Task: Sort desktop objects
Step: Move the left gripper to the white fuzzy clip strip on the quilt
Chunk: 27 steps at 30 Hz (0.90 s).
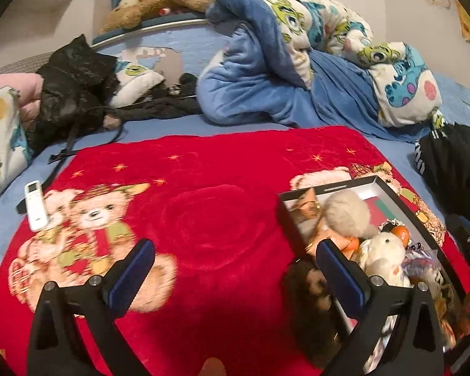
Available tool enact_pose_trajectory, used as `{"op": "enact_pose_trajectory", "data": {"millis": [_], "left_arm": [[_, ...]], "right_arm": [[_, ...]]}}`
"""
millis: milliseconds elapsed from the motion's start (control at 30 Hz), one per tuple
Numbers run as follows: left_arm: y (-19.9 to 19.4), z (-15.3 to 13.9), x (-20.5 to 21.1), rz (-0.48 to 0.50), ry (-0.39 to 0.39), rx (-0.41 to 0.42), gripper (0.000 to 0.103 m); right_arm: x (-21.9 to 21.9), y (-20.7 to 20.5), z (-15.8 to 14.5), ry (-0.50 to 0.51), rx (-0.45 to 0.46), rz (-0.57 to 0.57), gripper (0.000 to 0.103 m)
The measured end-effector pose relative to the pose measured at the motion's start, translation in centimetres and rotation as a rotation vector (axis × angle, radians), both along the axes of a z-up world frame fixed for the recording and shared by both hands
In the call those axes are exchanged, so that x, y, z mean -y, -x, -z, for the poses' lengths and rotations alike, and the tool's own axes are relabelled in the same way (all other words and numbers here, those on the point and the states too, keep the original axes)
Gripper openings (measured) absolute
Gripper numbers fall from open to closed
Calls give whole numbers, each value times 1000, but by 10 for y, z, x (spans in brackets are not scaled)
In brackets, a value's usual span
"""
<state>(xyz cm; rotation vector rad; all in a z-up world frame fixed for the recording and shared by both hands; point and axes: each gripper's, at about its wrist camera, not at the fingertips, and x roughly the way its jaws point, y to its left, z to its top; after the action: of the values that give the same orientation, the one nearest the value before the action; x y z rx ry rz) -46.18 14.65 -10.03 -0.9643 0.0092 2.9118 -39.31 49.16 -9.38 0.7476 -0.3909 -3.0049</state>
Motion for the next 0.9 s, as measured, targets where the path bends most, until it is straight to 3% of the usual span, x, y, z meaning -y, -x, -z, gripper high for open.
{"op": "enact_pose_trajectory", "data": {"millis": [233, 433, 567, 700, 833, 900], "left_arm": [[-78, -19, 55, -35, -18, -29, 103], [-133, -1, 55, 11, 3, -24, 103], [-139, 20, 45, 27, -15, 24, 103], [-127, 36, 32, 23, -4, 52, 103], [-118, 55, 17, 45, -20, 106, 103], [-116, 62, 9, 61, -32, 132, 103]], "right_arm": [[28, -40, -33, -11, -108, -64, 103], [87, -65, -44, -26, -187, -91, 103], [111, -74, -29, -36, -243, -152, 103], [108, -82, -23, -72, -295, -168, 103], [77, -80, -13, 93, -283, -177, 103], [65, -75, -7, 127, -254, -144, 103]]}}
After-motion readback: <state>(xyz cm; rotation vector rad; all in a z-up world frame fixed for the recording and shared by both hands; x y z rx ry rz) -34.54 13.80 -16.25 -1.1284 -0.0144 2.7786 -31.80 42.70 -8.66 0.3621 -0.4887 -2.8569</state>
